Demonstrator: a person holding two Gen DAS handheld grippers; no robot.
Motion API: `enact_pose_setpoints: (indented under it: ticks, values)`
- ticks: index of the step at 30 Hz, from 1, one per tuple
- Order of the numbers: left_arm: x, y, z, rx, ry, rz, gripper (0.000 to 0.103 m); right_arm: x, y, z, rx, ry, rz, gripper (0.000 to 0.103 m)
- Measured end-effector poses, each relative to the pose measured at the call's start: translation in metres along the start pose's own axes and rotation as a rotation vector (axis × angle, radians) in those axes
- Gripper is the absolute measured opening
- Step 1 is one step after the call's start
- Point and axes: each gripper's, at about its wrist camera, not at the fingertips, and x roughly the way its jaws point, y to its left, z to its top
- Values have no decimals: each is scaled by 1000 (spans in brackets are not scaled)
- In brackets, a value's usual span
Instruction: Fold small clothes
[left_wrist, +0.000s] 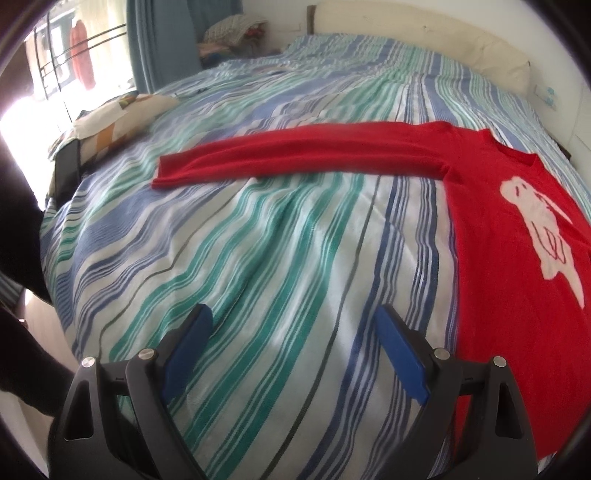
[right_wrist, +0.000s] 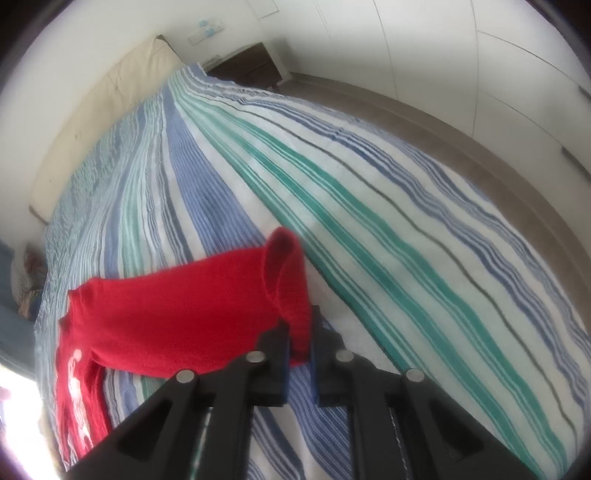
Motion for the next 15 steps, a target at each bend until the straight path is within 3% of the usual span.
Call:
enact_pose_setpoints:
  ticks: [6, 15]
  values:
    - [3, 8, -1, -28, 22, -15, 91, 16, -5, -12, 42, -2, -1, 7]
    - [3, 8, -1, -23, 25, -37, 91, 4, -25, -14, 44, -16, 3, 10]
